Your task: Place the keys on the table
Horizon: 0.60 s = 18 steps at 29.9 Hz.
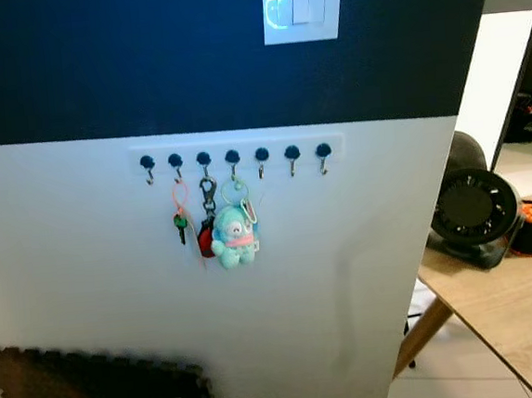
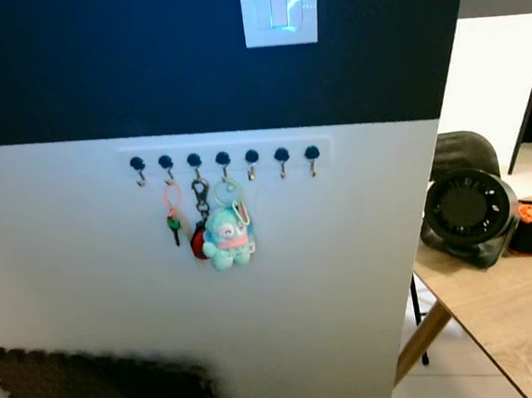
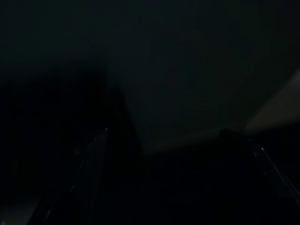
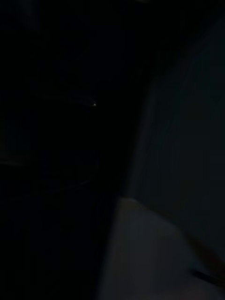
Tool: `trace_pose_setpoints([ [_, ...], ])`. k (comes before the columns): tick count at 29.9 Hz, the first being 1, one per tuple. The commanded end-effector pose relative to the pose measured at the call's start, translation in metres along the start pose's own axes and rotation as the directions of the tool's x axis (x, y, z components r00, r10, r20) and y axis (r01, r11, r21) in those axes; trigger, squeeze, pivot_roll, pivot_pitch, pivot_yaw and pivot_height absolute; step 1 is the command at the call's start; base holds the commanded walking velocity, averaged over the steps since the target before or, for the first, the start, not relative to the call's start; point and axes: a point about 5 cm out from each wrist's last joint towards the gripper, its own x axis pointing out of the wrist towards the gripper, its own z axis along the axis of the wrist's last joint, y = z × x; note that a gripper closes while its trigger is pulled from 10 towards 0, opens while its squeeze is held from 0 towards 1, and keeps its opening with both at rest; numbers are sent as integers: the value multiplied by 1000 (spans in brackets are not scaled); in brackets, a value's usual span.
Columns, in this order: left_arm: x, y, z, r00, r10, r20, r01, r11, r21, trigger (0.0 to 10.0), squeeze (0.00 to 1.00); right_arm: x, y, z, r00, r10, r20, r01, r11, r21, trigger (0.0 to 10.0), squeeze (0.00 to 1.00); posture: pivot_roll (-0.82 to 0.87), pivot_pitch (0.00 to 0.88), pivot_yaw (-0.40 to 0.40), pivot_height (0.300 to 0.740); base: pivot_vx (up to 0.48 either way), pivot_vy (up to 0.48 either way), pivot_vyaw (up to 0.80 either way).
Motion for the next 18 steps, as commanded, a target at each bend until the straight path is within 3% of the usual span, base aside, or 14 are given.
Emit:
trace_pose_setpoints([
  [1,0,5,20,991,-1,130,2,1000,-3,10000,0,6,0,25,991,-14,131,15,1000,-6,10000,0,74,0,13,740,0,0,0],
  [3,0,2,46,963,-60,263,63,998,-4,10000,78,12,2,66,948,5,318,0,1000,-16,10000,0,75,0,7,740,0,0,0],
  [4,0,2,46,963,-60,263,63,998,-4,10000,78,12,2,66,948,5,318,0,1000,-16,10000,0,75,0,7,740,0,0,0],
  [5,0,-1,69,927,-93,363,92,996,20,10000,75,11,7,102,880,47,472,-24,998,-55,10000,0,67,0,10,740,0,0,0],
  [6,0,-1,69,927,-93,363,92,996,20,10000,75,11,7,102,880,47,472,-24,998,-55,10000,0,67,0,10,740,0,0,0],
  [7,0,-1,78,912,-93,400,90,996,26,10000,75,10,9,115,850,66,523,-32,997,-73,10000,0,67,0,10,740,0,0,0],
  [10,0,3,105,865,-56,499,59,998,9,10000,47,-1,17,154,713,144,686,-59,987,-146,10000,0,66,0,12,740,0,0,0],
  [13,-2,7,123,830,-29,557,37,999,-3,10000,20,-11,29,182,599,219,770,-98,975,-201,10000,0,68,0,11,740,0,0,0],
  [14,-2,7,123,830,-29,557,37,999,-3,10000,20,-11,29,182,599,219,770,-98,975,-201,10000,0,68,0,11,740,0,0,0],
  [15,-3,8,128,820,-25,571,35,999,-6,10000,8,-14,33,189,567,243,787,-111,969,-219,10000,0,68,0,11,740,0,0,0],
  [16,-3,8,128,820,-25,571,35,999,-6,10000,8,-14,33,189,567,243,787,-111,969,-219,10000,0,68,0,11,740,0,0,0],
  [17,-5,10,133,809,-24,587,37,999,-10,10000,0,-18,39,196,531,278,801,-135,960,-244,10000,0,68,0,11,740,0,0,0],
  [18,-5,10,133,809,-24,587,37,999,-10,10000,0,-18,39,196,531,278,801,-135,960,-244,10000,0,68,0,11,740,0,0,0],
])
